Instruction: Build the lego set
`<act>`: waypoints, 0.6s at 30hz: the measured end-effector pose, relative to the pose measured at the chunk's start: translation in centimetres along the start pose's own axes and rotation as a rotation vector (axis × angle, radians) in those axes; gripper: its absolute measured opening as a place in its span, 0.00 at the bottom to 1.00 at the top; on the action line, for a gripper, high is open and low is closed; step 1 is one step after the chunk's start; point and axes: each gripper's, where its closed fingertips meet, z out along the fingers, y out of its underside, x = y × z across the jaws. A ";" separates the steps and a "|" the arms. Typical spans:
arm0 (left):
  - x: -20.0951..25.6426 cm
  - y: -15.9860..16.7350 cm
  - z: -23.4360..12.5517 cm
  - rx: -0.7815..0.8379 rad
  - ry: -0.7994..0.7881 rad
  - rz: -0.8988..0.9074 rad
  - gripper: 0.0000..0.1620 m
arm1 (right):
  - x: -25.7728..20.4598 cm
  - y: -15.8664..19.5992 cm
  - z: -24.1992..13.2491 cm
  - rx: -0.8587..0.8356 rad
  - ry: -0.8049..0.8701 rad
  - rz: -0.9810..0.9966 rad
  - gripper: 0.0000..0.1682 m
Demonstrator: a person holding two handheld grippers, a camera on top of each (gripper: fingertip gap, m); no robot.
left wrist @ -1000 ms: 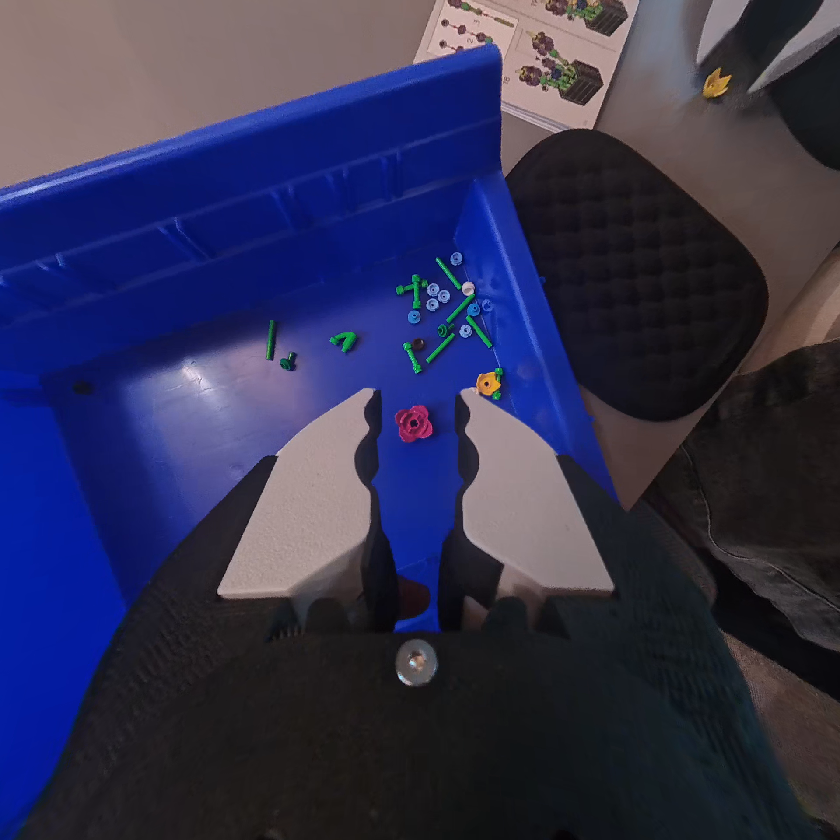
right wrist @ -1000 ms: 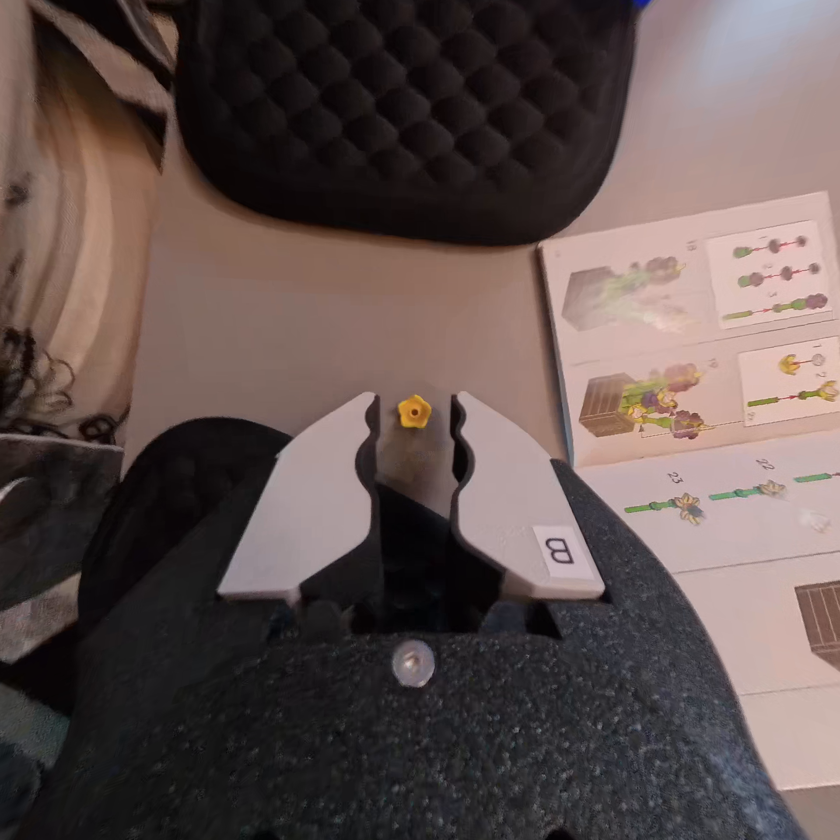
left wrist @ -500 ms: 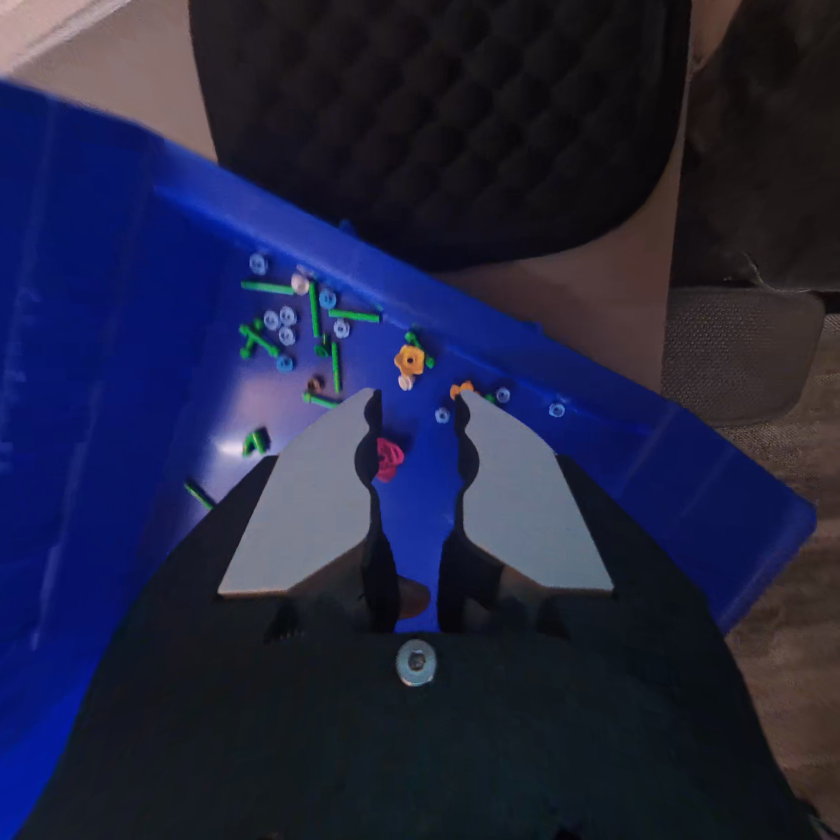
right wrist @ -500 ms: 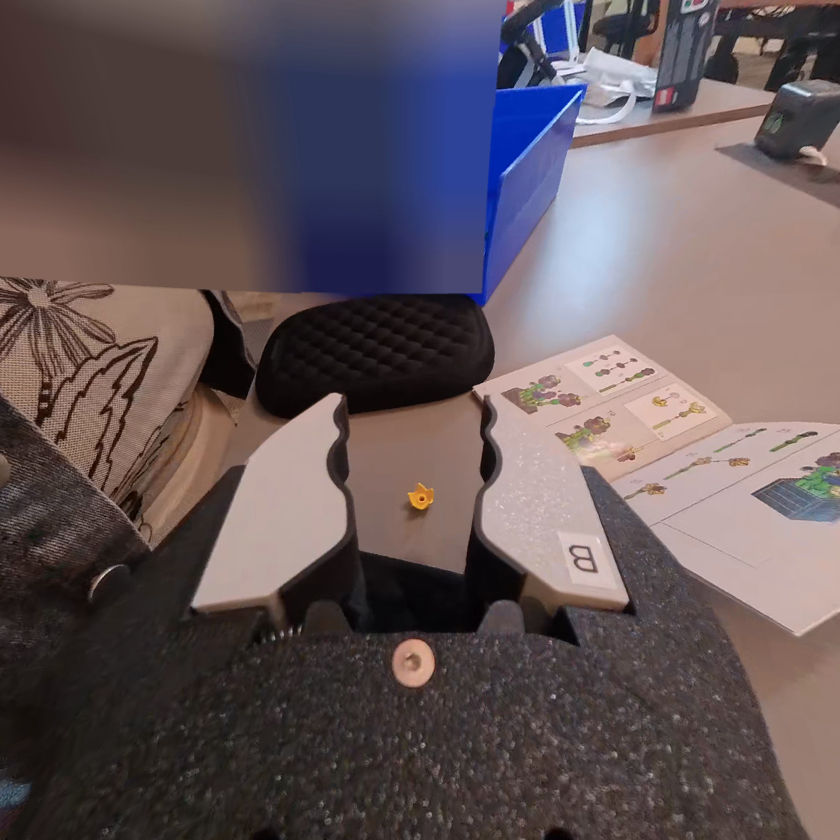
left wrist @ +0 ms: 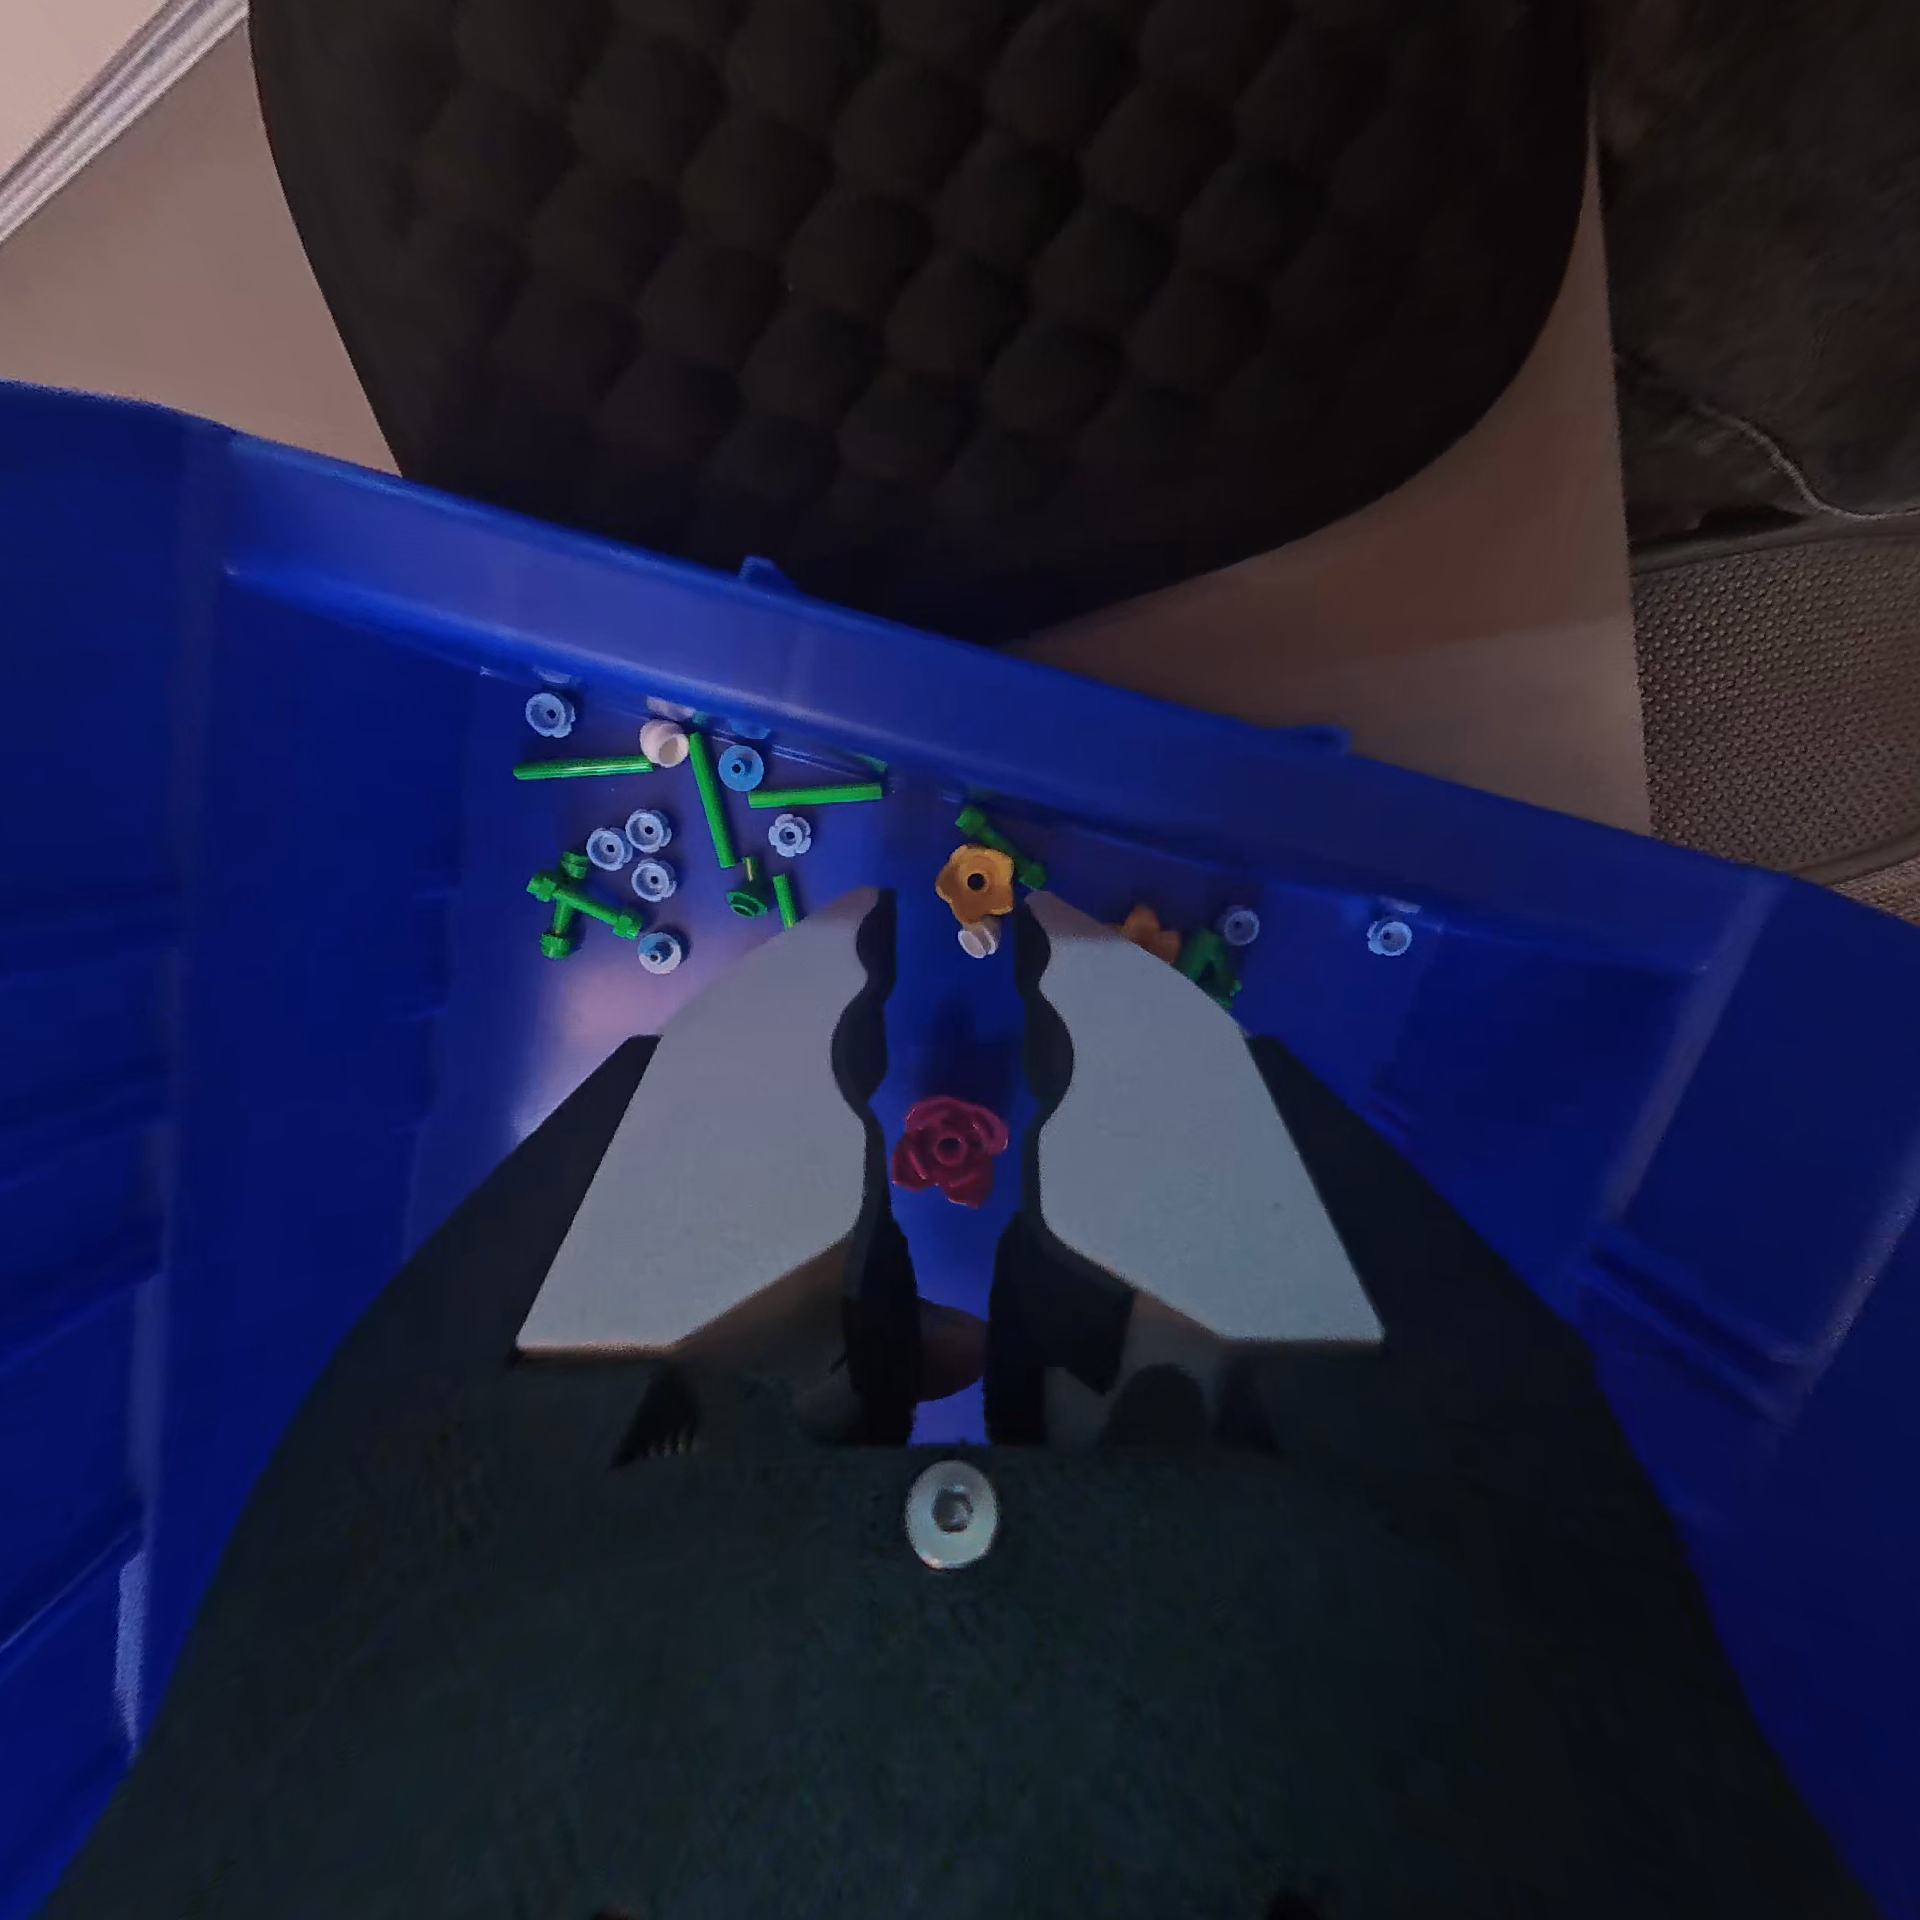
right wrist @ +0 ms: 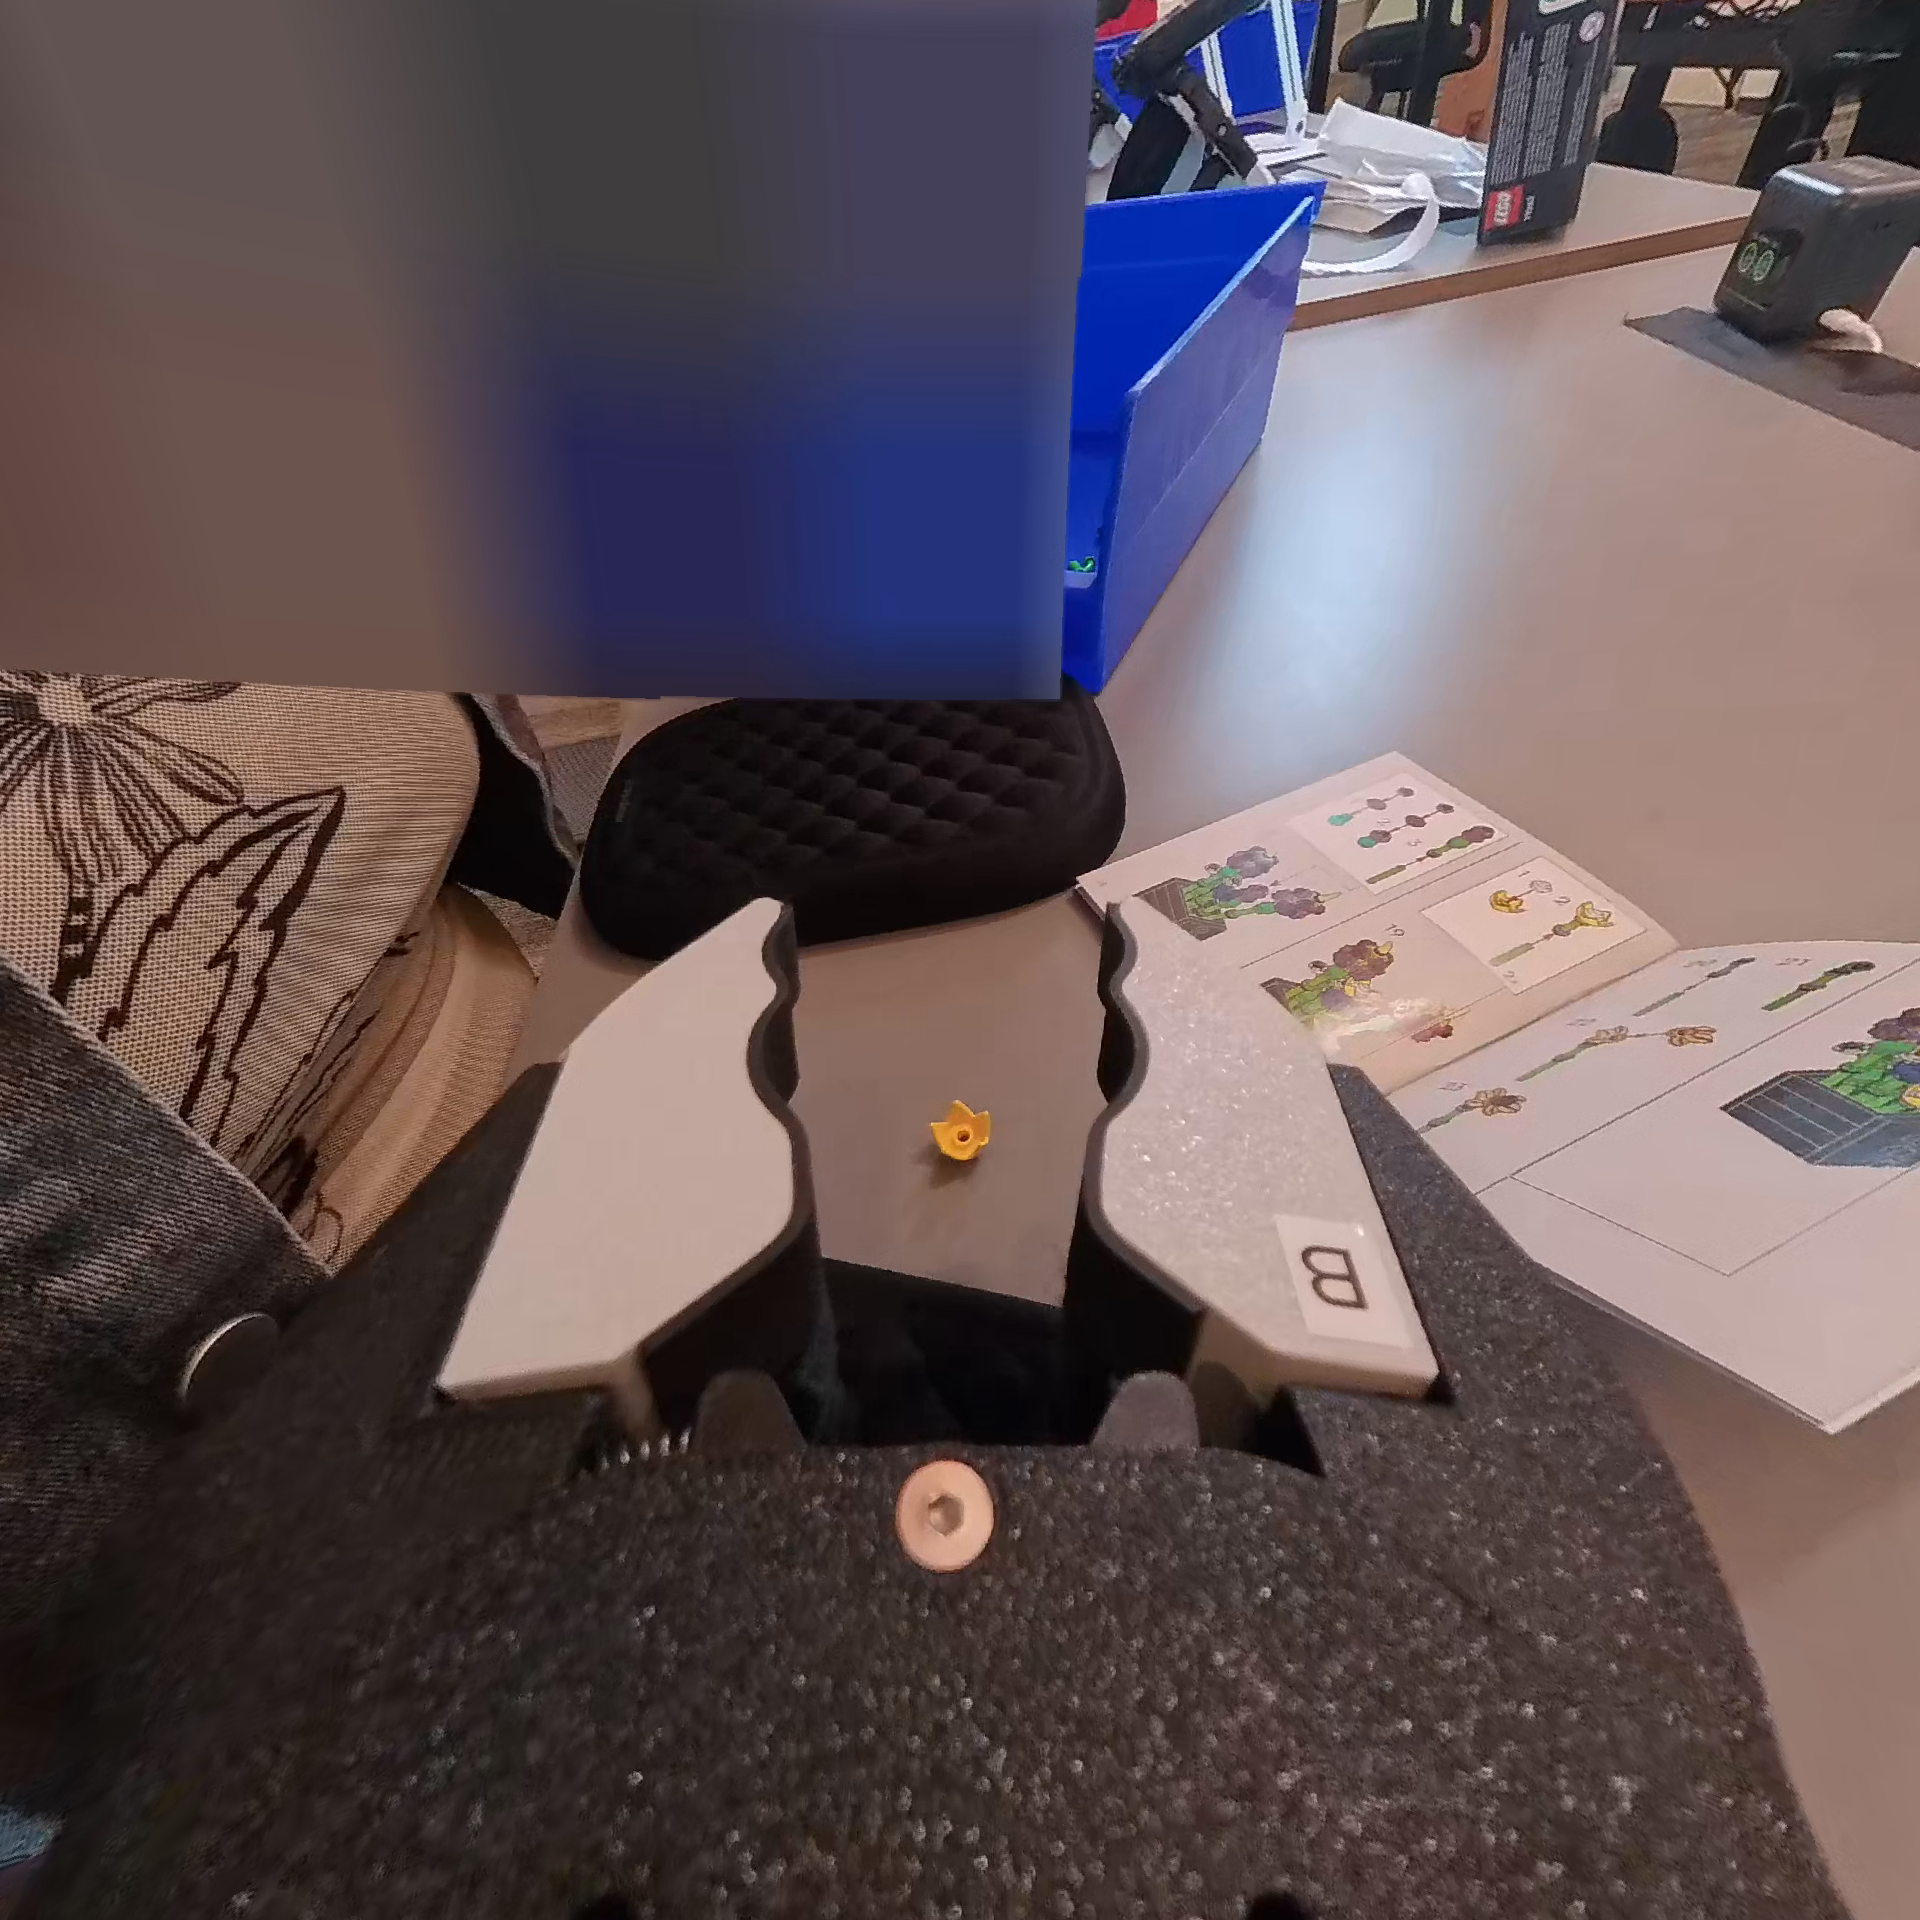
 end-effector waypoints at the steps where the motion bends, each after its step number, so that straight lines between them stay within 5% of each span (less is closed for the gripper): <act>1: 0.1 0.0 0.2 0.006 0.009 0.004 0.13 | 0.0 0.0 0.0 -0.003 -0.001 0.000 0.33; 11: -1.8 -0.4 -1.0 0.052 -0.072 -0.161 0.08 | 0.0 -0.1 0.2 0.002 0.007 -0.009 0.33; 14: -4.5 -3.0 -4.6 0.306 -0.263 -0.439 0.08 | 0.6 -2.1 0.8 0.097 0.077 -0.005 0.31; 18: -5.6 -9.7 -10.1 0.854 -0.404 -0.628 0.08 | 0.3 -5.9 3.1 0.220 0.168 -0.091 0.30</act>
